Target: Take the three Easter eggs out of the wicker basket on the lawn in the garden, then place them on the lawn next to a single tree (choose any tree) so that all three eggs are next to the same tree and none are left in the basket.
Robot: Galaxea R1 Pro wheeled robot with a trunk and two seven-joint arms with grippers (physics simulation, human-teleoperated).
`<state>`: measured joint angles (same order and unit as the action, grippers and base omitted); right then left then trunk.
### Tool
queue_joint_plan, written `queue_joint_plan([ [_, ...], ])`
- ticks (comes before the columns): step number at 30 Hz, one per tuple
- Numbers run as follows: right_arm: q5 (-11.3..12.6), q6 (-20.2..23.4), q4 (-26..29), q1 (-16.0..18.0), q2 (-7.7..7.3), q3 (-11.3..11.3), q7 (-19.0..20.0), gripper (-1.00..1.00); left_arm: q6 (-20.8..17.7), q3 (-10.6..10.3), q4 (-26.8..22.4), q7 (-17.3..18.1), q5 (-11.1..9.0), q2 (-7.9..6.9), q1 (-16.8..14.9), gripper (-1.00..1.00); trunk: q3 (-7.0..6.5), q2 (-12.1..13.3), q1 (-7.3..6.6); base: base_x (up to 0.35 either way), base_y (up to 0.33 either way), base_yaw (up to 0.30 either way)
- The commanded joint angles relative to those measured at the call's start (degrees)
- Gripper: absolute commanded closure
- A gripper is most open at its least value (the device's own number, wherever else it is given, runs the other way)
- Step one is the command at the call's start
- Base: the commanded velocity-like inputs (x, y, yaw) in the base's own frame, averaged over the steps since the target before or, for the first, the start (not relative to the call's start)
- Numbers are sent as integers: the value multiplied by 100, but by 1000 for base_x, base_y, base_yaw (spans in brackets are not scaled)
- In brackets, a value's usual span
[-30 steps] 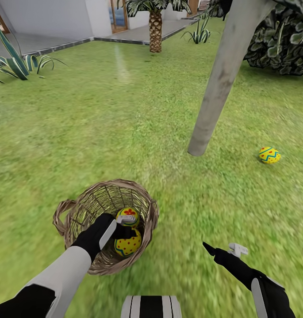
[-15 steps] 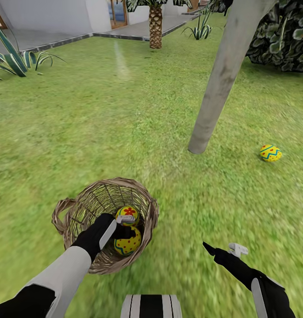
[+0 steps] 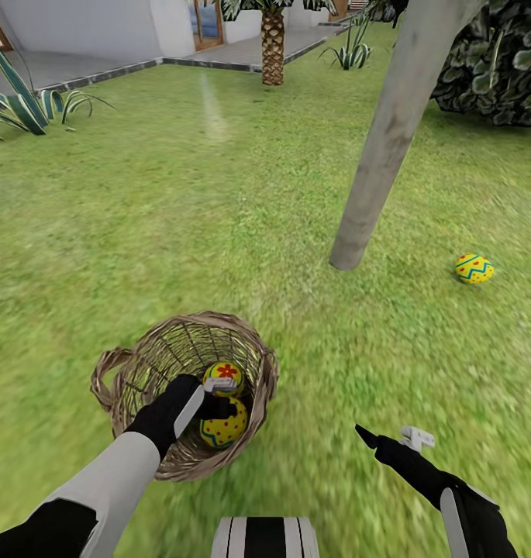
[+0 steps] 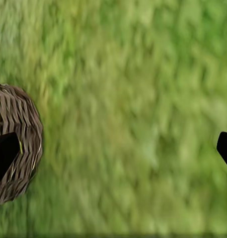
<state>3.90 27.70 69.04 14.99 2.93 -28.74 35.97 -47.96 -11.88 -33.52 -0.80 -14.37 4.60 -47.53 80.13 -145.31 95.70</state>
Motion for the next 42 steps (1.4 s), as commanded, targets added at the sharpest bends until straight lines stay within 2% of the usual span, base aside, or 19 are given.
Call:
queue_joint_plan([
  [1, 41, 51, 4, 4, 6, -18, 15, -100, -21, -19, -5, -8, -22, -3, -2, -100, 4, -2, -1, 0, 0, 0],
  [2, 41, 51, 4, 4, 6, -18, 15, -100, -21, -20, -5, -8, -22, -3, -2, 100, 4, -2, -1, 0, 0, 0],
  [34, 41, 51, 4, 5, 6, -18, 15, -100, -21, -17, -23, 15, -59, -12, 7, 100, 4, -2, -1, 0, 0, 0],
  [37, 41, 51, 4, 4, 6, -18, 15, -100, -27, -16, -22, 22, -62, -12, 7, 100, -63, 2, -9, 0, 0, 0],
  [42, 41, 51, 4, 5, 6, -18, 15, -100, -37, -16, -26, 27, -69, -12, 7, 100, -63, 2, -9, 0, 0, 0],
])
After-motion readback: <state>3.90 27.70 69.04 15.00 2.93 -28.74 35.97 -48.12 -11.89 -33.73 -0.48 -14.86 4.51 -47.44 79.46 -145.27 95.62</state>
